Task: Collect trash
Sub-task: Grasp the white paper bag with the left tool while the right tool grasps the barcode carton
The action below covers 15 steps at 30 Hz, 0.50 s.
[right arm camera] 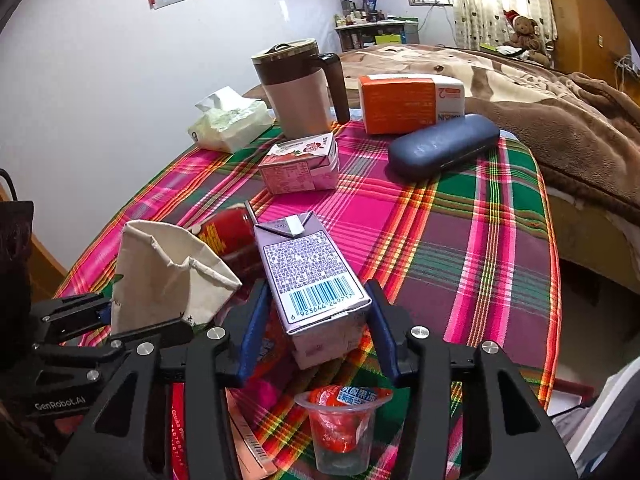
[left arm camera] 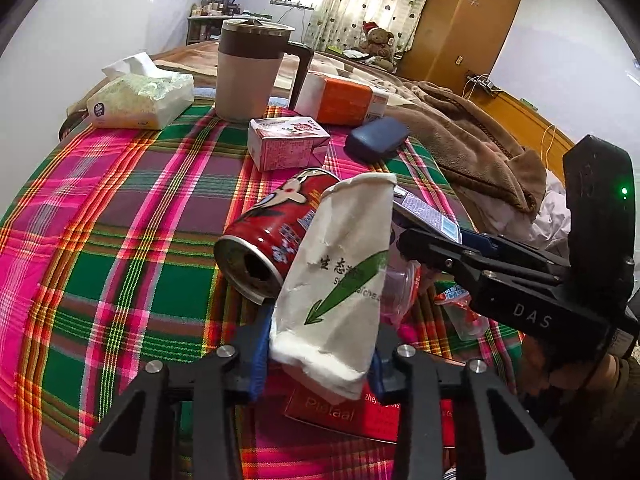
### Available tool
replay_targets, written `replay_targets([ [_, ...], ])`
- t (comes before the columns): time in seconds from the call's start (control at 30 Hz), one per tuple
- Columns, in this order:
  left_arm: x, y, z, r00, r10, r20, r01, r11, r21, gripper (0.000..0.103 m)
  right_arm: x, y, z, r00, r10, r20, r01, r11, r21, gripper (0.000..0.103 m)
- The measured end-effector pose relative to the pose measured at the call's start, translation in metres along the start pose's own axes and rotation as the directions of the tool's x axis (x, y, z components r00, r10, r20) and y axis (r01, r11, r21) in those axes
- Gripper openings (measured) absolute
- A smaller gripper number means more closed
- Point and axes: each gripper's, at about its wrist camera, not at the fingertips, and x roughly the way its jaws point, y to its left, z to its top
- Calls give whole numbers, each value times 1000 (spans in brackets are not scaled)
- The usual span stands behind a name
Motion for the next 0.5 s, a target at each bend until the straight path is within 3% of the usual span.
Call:
replay_targets([
  [0.5, -22, -6, 3, 997, 34, 63, -35, 999, 6, 38, -21, 7, -4, 994, -66, 82, 68, 998, -18, 48],
])
